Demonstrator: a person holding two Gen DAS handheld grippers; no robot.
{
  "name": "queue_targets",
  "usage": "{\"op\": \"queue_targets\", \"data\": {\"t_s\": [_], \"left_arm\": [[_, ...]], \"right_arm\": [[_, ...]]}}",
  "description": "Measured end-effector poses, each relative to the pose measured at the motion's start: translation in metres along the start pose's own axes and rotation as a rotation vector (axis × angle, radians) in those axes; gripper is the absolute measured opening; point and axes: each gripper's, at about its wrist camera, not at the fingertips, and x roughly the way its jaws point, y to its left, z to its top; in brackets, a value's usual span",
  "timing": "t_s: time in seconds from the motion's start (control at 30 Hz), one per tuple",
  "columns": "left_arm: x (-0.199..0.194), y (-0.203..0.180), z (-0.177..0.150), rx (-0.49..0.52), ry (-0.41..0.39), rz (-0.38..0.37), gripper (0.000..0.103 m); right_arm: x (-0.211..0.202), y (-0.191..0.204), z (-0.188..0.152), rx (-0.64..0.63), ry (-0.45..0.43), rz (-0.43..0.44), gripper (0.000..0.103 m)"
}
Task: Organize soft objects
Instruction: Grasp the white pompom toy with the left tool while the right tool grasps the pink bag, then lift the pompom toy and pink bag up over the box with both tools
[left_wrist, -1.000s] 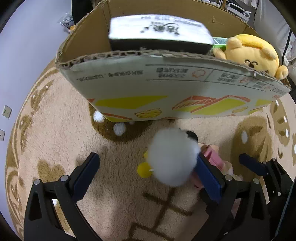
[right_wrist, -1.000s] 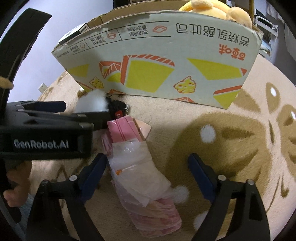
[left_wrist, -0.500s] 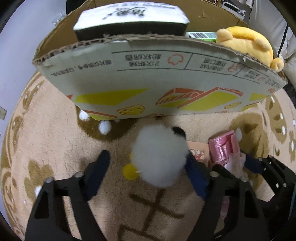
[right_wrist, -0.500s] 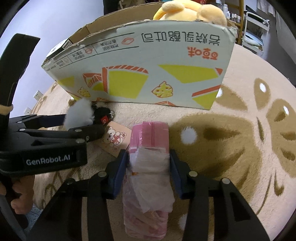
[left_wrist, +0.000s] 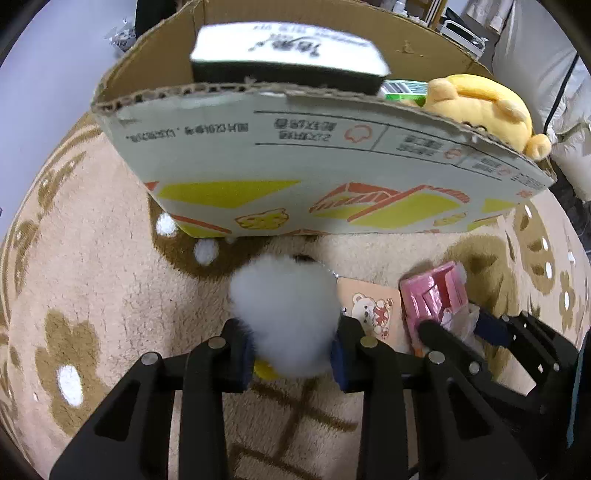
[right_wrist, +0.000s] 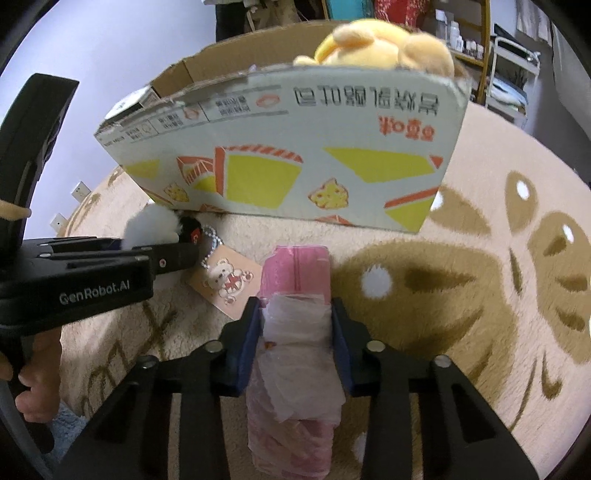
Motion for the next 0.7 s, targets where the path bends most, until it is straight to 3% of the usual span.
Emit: {"op": "queue_targets", "data": {"t_s": [0.33,0.5,0.7], "left_arm": [[-0.018,-0.001,-0.017,0.019,-0.031,0.047,0.031],[-0.042,-0.003,-0.031,0.082,-0.061,0.104,0.030],[-0.073,-0.002,-0.041,0.070,-0.137,0.114,0.030]], "right_arm": [[-0.017,-0.008,0.000,0.032,-0.044,0.012,0.019],[-0.045,-0.010,0.001,0.026,-0.132,-0.016,0.017],[-0.081,-0.005,0.005,0.028,-0.240,0.002,0.017]]}}
